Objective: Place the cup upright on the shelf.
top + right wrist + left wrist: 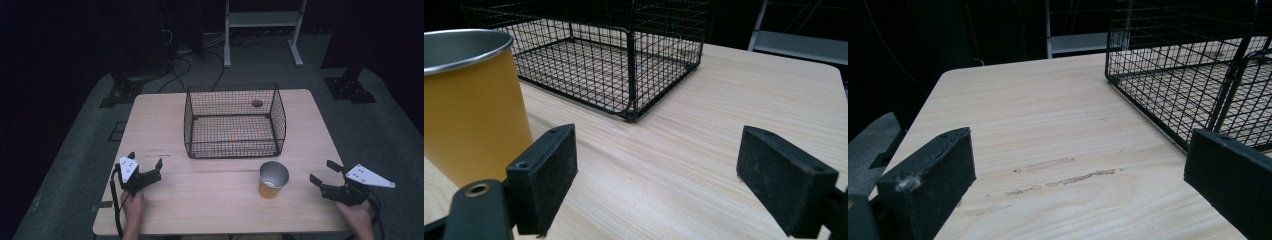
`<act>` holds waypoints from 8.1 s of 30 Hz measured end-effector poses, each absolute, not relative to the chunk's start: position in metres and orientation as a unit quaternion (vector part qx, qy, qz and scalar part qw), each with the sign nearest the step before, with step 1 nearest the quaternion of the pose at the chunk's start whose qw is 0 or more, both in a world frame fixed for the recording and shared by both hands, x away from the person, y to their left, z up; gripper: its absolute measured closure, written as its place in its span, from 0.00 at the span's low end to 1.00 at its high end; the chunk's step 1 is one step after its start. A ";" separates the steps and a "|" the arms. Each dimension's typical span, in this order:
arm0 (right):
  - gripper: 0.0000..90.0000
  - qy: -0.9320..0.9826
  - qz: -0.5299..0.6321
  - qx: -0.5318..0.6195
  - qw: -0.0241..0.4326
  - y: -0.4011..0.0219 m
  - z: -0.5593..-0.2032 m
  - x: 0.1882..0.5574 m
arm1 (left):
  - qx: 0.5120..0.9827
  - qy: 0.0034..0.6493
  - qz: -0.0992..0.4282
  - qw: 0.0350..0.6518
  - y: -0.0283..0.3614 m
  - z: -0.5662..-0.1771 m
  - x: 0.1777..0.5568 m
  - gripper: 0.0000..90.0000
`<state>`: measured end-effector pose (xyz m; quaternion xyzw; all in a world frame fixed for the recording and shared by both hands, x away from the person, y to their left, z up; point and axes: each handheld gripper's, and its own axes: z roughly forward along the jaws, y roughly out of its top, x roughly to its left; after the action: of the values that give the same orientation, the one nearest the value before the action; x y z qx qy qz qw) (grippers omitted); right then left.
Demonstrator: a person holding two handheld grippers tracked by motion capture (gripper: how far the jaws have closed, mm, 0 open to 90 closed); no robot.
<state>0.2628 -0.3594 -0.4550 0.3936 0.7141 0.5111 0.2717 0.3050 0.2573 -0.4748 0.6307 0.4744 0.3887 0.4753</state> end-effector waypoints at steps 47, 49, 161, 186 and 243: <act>0.15 0.776 0.510 0.295 0.225 -0.291 -0.439 0.223 | 0.632 0.468 0.392 0.478 0.257 -0.475 0.303 0.00; 0.15 0.776 0.511 0.295 0.222 -0.289 -0.440 0.224 | 0.632 0.468 0.392 0.478 0.257 -0.475 0.303 0.00; 0.14 0.792 0.536 0.251 0.153 -0.214 -0.336 0.324 | 0.633 0.465 0.393 0.479 0.257 -0.475 0.302 0.00; 0.14 0.815 0.510 0.248 0.117 -0.182 -0.312 0.405 | 0.632 0.465 0.392 0.480 0.257 -0.475 0.302 0.00; 0.14 0.835 0.470 0.278 0.060 -0.126 -0.359 0.505 | 0.629 0.466 0.389 0.486 0.258 -0.475 0.302 0.00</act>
<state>0.5052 -0.1255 -0.3586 0.2784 0.8353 0.4704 0.0597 0.3025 0.2579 -0.4749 0.6291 0.4657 0.3890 0.4858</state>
